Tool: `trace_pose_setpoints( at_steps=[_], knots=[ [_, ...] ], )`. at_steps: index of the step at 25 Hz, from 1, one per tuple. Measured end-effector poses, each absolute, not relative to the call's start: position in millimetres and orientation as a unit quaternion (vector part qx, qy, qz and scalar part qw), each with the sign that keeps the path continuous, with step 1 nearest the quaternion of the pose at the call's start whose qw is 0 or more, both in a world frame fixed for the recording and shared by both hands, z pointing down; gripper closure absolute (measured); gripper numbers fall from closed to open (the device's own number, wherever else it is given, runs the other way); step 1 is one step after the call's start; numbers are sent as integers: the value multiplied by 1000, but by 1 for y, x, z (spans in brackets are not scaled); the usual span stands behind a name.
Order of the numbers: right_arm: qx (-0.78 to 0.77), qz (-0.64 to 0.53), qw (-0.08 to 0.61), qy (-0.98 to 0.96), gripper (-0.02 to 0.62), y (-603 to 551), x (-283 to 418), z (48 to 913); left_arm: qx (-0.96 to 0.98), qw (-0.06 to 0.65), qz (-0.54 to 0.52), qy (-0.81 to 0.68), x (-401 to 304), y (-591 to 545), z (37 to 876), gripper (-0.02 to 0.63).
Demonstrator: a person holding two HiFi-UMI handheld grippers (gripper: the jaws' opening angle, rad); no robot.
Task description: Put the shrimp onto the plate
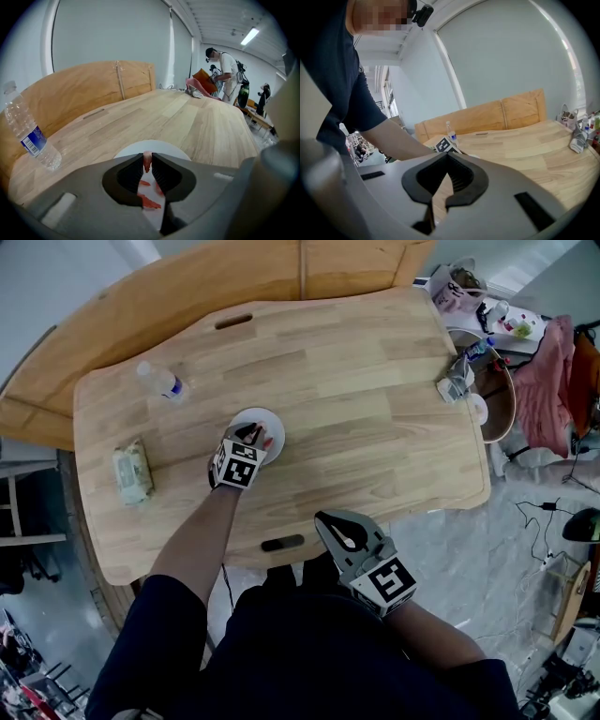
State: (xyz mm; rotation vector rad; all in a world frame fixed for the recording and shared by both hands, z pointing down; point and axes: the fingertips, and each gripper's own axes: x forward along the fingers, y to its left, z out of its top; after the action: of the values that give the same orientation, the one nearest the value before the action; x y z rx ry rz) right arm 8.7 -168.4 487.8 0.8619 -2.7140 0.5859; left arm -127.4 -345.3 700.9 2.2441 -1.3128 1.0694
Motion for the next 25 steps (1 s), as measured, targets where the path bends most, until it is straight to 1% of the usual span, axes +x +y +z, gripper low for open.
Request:
trace_pose_setpoints(
  at_steps=[8, 13, 16, 17, 19, 25],
  knots=[
    [295, 202, 123, -926, 584, -166, 11, 495, 791, 166, 391, -441, -130, -346, 714, 546],
    [294, 203, 112, -927, 584, -165, 12, 492, 792, 166, 405, -426, -127, -344, 721, 546],
    [296, 203, 110, -927, 584, -163, 13, 490, 792, 161, 406, -426, -128, -344, 720, 512],
    [297, 203, 113, -926, 584, -163, 14, 490, 793, 160, 404, -428, -128, -344, 719, 502],
    [300, 204, 118, -924, 584, -162, 14, 488, 795, 159, 396, -432, -129, -344, 713, 500],
    [297, 194, 94, -930, 584, -161, 12, 478, 807, 144, 348, -455, -128, -337, 673, 500]
  ],
)
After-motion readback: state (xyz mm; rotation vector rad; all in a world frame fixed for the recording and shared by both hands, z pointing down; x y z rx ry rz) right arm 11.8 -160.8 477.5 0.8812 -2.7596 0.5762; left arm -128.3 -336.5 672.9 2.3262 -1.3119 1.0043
